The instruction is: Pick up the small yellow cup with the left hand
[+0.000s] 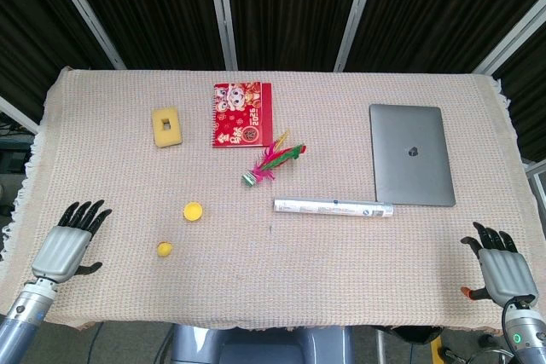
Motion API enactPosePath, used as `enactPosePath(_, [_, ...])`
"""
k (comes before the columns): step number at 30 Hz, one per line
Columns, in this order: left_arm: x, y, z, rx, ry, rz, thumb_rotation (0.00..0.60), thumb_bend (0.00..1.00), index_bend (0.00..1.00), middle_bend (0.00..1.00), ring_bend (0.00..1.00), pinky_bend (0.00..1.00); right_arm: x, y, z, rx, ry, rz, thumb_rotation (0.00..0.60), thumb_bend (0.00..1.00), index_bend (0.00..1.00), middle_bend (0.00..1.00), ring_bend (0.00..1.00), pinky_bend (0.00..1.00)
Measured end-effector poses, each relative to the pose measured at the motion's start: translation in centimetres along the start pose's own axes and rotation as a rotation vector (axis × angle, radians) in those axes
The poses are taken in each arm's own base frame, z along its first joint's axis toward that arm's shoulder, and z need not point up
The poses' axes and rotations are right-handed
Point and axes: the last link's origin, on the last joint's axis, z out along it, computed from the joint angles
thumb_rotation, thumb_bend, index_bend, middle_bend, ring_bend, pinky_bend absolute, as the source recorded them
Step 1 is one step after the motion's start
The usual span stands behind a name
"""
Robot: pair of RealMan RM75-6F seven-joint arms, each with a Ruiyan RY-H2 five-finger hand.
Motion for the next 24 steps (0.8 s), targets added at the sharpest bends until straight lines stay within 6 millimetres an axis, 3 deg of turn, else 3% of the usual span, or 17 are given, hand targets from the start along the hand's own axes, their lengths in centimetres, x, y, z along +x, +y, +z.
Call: enactPosePath(24, [-0.03,0.23,0.05,-0.010,-0.007,0.010,0.600,0.06,0.10,0.00,0.00,0.00,0.10,0.11,-0.12,0.003,-0.002,0.020,0.600,0.00,0.23,0.00,0.00,0.00])
